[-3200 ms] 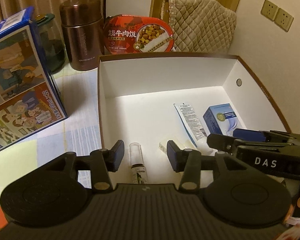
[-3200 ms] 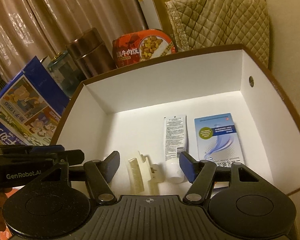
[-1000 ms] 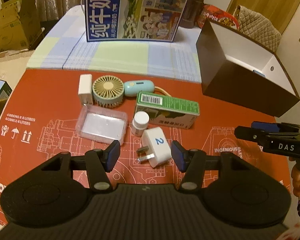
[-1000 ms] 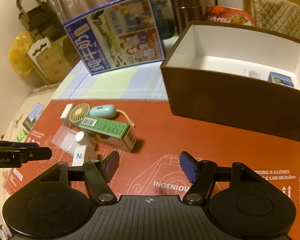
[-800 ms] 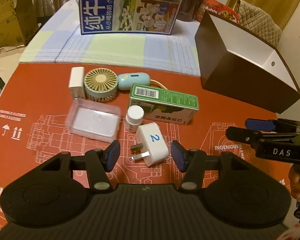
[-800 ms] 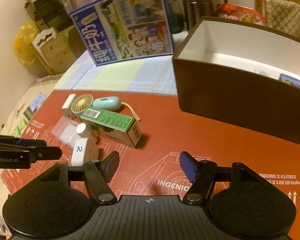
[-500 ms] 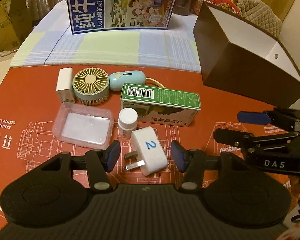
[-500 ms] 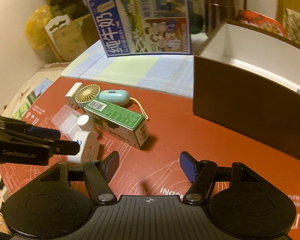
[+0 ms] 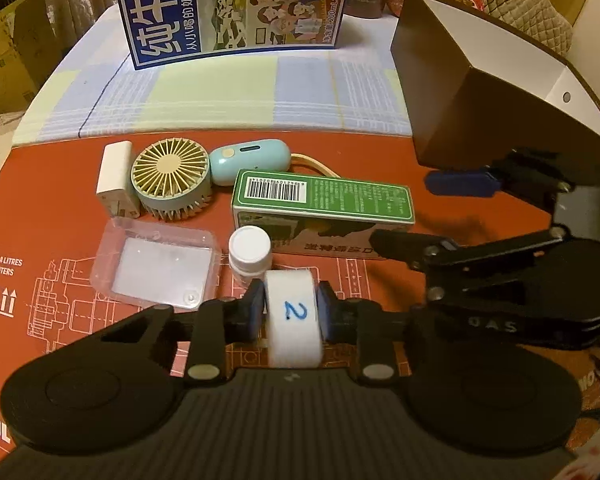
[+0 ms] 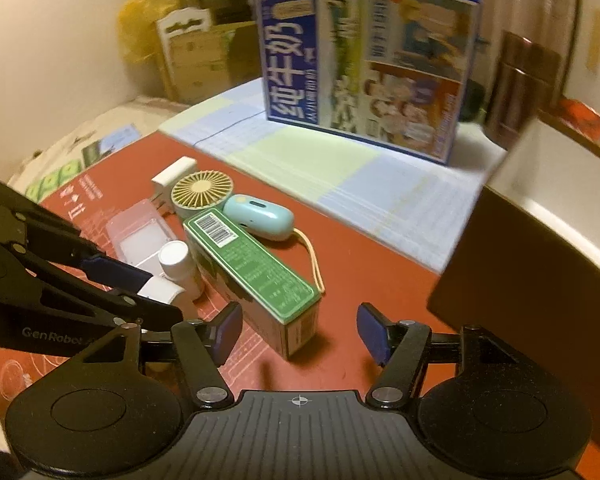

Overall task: Organize rigid objects
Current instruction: 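Grasp the white plug adapter with the left tool while the right tool grasps the green box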

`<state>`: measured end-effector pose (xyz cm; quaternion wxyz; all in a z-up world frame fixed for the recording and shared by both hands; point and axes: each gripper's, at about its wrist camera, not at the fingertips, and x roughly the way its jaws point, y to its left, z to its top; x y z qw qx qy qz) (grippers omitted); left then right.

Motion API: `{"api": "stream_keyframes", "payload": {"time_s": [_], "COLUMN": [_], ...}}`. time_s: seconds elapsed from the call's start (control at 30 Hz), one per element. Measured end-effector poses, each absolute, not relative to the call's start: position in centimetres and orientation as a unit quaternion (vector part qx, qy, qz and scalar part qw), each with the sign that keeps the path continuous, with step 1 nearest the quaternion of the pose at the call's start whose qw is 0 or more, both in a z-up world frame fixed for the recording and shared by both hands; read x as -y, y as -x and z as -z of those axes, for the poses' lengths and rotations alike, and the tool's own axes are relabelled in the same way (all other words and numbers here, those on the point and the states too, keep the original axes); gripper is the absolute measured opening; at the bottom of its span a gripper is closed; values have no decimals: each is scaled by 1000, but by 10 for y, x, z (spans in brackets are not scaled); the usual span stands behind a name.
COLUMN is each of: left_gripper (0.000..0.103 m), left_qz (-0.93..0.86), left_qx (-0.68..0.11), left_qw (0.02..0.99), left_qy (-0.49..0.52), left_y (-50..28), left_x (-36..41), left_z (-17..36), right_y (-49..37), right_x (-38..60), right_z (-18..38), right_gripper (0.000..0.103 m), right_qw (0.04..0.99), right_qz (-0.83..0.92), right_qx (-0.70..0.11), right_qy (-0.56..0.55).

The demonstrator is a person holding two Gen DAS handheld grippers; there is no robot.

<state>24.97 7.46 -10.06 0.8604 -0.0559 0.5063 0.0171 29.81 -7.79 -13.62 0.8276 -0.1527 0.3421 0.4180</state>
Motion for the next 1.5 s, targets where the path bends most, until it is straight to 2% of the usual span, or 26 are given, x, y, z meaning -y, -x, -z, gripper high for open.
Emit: {"api": "stream_keyframes", "payload": {"time_s": [0.13,0.23,0.47,0.77,1.2,1.3,1.37,1.5], "left_gripper": [23,23,23,23,24,28,28,28], "left_qz": [-19,-19,-22,-16,7,7,9,18], "left_qx": [-506,-507,-507,-507,-513,-508,-508,-509], "left_qw": [860,860,860,860,856,859,860,860], "left_qy": [58,58,58,53,69,61,56,36], "left_y": [-250,-250,-248,-240,-213,-209,-210,-214], "left_x": [-75,-76,-77,-72,-70,-71,-69,-63], "left_z": [101,101,100,99,94,91,92,96], "right_y": [-301,-302,-289,-263,-231,-232,-233,-240], "right_x": [68,64,74,105,133,129,127,118], "right_z": [142,145,147,141,132,128,127,129], "right_gripper": [53,40,33,27,28,37,48,49], "right_qw": [816,811,809,825,813,817,820,819], "right_qz": [-436,-442,-445,-399,-390,-385,-384,-385], "right_qx": [-332,-329,-323,-356,-413,-410,-404,-404], "right_qy": [183,198,206,185,126,128,130,131]}}
